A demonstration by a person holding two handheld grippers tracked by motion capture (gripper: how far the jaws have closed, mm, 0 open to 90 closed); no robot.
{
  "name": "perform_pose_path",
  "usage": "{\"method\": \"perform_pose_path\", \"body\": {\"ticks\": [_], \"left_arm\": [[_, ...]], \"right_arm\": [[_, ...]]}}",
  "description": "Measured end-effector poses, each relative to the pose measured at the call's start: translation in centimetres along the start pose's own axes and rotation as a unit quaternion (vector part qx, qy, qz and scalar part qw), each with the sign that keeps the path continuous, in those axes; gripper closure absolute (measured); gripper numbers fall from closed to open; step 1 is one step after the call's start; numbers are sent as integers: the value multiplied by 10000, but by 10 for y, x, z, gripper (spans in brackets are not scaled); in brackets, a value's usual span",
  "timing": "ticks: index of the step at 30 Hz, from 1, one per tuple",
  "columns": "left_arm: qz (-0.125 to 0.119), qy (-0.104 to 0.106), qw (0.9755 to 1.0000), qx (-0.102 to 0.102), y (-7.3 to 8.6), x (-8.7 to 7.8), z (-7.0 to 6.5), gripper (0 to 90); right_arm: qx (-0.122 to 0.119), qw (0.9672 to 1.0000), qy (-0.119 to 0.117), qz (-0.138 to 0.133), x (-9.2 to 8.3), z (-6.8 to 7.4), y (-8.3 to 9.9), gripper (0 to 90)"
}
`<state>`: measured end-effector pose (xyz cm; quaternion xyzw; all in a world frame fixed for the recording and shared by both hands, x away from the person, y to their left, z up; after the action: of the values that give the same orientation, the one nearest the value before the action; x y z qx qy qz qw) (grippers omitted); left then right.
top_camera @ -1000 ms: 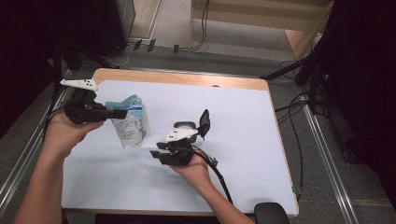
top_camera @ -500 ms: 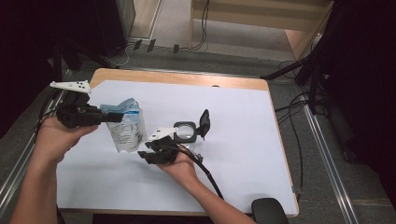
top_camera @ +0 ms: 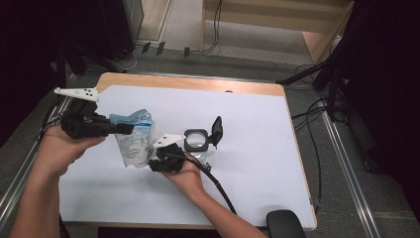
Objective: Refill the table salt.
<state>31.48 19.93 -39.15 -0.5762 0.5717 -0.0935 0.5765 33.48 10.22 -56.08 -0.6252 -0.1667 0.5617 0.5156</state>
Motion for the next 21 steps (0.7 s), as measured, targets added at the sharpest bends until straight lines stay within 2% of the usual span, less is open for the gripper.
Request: {"method": "perform_pose_path", "body": {"ticks": [4, 5, 11, 15, 21], "left_arm": [[74, -128, 9999, -34, 0, 7, 4, 893], [62, -105, 9999, -68, 0, 9, 6, 892], [-2, -65, 9999, -126, -3, 15, 10, 884], [-76, -105, 9998, -164, -7, 22, 13, 877], [-59, -32, 9999, -135, -10, 38, 15, 851]], "right_arm": [[-80, 9999, 9, -72, -1, 3, 0, 576], [-138, 9999, 72, -11, -1, 3, 1, 575], [-259, 9996, -10, -72, -4, 7, 4, 578], [-225, 9997, -73, -89, -6, 8, 5, 571], [-259, 9994, -237, 2, -8, 12, 9, 680]]}}
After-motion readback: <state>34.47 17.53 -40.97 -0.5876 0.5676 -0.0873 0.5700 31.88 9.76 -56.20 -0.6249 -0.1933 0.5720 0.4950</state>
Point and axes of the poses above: each handheld gripper's, and its own axes: x roughly forward along the jaws, y roughly out of its underside, z roughly to its left, the point moved 8 cm from there along x, roughly forward along the jaws, and after that the axes turned 2 degrees about -z, right-handed, at the moved point
